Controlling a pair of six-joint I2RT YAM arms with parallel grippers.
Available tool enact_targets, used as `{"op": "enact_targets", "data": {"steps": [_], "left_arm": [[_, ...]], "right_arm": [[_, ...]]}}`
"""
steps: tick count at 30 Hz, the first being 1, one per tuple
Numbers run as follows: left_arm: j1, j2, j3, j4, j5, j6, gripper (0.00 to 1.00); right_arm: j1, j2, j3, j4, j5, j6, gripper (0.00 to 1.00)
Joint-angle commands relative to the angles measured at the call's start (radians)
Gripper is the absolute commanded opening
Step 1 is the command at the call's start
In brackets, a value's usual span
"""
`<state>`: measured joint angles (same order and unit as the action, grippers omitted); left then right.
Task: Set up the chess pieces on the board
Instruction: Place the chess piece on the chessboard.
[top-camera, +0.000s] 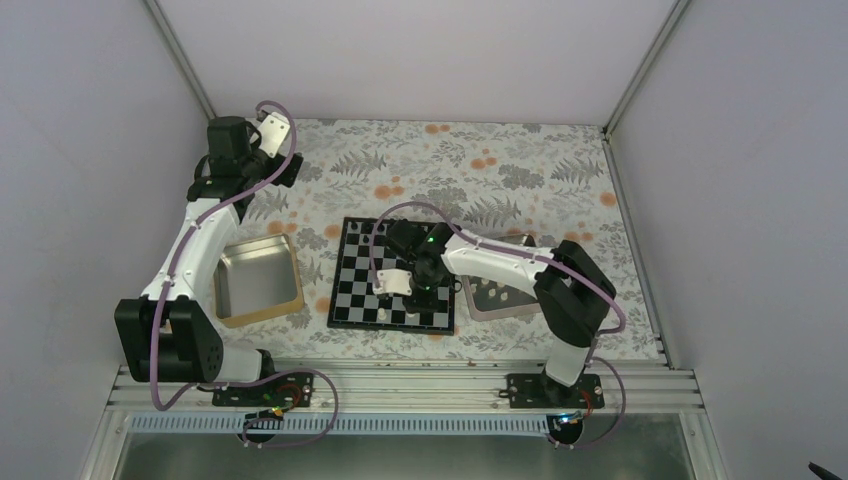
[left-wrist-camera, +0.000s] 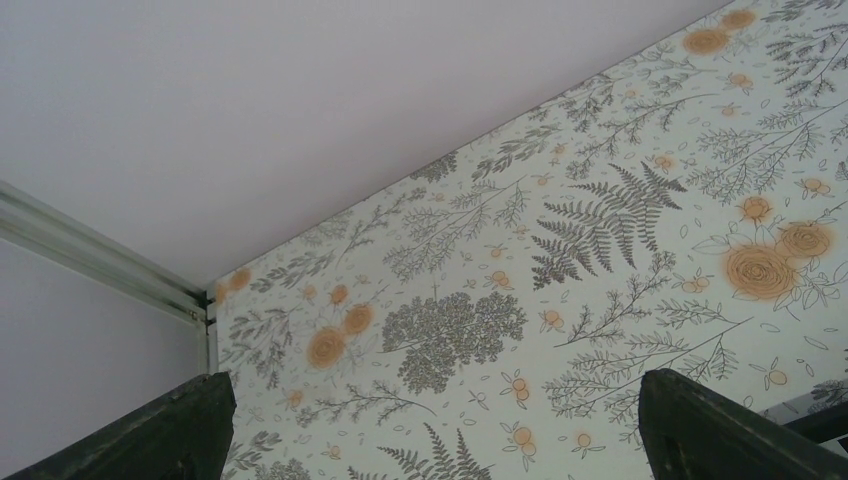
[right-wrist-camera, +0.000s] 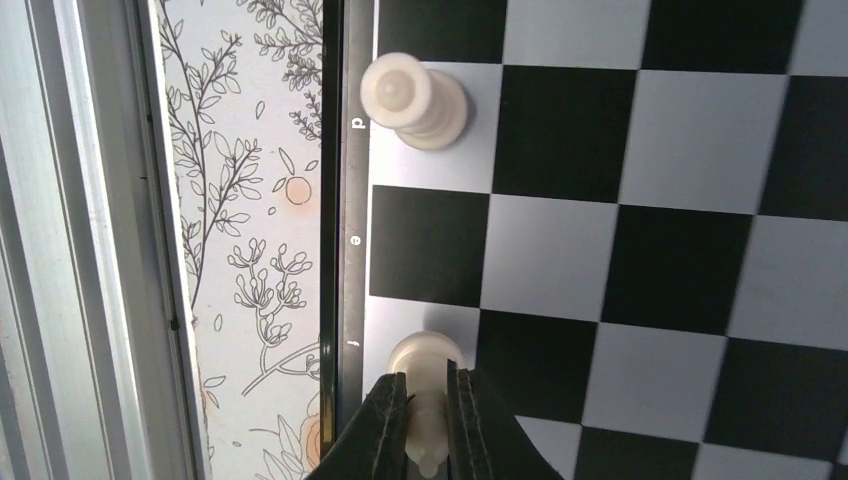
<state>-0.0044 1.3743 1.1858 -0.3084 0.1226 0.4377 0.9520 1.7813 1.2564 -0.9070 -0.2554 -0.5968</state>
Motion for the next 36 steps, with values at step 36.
{"op": "enact_targets", "data": {"steps": [36], "left_arm": [[-0.005,-0.027,-0.005,0.017,-0.014,0.018,1.0]], "right_arm": [[-0.082,-0.183,0.017,-0.039,0.027,0.018,0.32]]}}
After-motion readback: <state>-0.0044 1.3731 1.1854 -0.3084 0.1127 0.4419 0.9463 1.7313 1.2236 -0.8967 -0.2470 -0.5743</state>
